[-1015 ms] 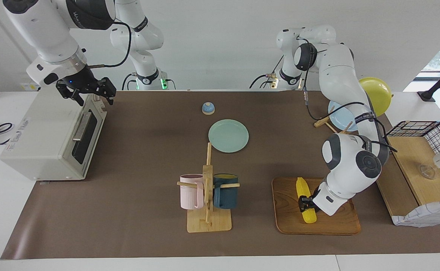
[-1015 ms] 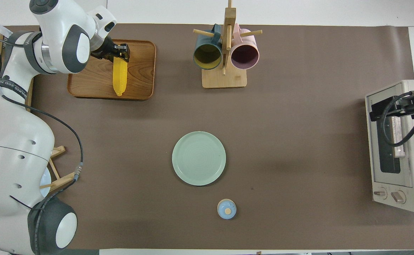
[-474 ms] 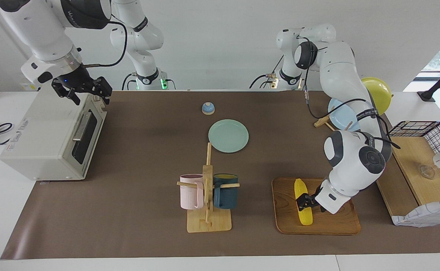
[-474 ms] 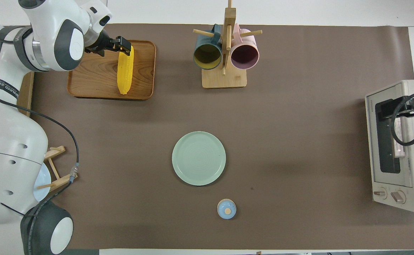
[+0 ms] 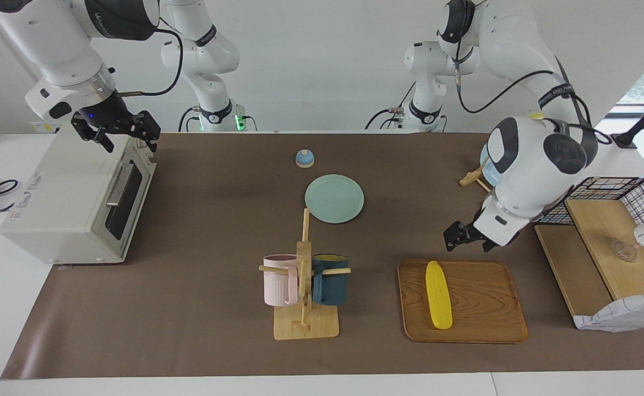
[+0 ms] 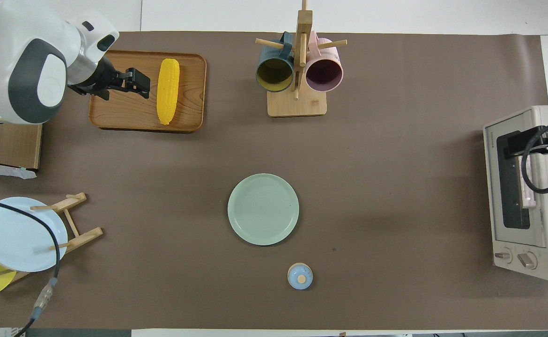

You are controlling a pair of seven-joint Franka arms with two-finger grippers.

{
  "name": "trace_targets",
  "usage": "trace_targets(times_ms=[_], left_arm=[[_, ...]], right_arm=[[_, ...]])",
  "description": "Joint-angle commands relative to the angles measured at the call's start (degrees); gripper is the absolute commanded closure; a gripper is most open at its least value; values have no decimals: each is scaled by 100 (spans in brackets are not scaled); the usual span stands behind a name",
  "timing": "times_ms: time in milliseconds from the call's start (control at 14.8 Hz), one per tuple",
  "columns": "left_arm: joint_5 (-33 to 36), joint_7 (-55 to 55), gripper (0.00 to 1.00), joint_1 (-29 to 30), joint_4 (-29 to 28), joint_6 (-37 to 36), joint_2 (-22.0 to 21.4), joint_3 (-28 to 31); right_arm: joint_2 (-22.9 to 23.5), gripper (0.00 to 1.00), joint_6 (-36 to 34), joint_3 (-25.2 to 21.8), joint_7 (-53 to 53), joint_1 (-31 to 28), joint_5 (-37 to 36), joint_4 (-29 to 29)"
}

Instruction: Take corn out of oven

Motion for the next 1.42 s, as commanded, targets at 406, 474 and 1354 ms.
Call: trace_targets(times_ms=[406,474,1354], left_arm=[[257,-132,0,152,-1056,-1936,-2040,28],[257,-158,0,152,-1135,-2059,-2189,28],[196,-413,0,388,-695,-2395,-2146,-166]], right_arm=[[-79,0,22,24,32,-82,34,-27],[-88,0,40,24,32,-91,42,-35],[-79,0,66,41,32,-82,25,0]])
